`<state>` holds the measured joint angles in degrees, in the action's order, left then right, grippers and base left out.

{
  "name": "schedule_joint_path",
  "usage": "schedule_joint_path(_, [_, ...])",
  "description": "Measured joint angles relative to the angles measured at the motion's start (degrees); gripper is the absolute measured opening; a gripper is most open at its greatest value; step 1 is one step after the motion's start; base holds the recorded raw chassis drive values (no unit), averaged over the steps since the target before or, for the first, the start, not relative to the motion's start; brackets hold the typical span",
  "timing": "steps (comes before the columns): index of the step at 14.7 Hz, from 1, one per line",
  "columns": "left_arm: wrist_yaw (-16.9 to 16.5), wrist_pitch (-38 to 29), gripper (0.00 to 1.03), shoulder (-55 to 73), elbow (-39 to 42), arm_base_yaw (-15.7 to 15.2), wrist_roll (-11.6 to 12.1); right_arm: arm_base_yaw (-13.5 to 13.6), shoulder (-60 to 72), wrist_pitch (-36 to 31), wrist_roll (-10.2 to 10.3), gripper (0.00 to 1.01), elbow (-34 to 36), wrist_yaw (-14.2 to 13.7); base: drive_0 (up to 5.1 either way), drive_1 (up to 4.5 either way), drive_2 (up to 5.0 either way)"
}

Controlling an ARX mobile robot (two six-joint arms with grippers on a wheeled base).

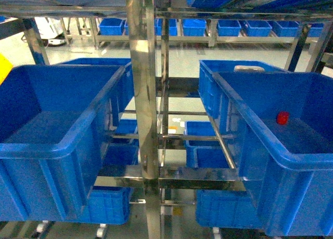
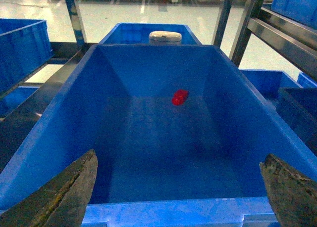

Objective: Sort and place red and yellow blocks in left bins

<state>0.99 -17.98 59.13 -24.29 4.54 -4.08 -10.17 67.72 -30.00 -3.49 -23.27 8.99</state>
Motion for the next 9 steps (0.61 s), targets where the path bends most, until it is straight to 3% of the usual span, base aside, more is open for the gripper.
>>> schedule_joint_path(2, [-3.6,-1.8,0.26,1.6,0.1,-3.7,0.1,0.0,0.0,0.0,0.0,0.98,0.0,0.0,0.0,0.00,0.0])
schedule_joint_path(5, [-9.4,-7.7,0.26,13.0,-2.3,-8.6,2.5,0.0,0.0,0.0,0.0,0.98,0.0,0.0,0.0,0.00,0.0])
schedule_joint_path(9, [-12.7,-10.3,0.26,22.5,-8.3,-11.6,4.3,0.0,0.0,0.0,0.0,0.98,0.0,0.0,0.0,0.00,0.0])
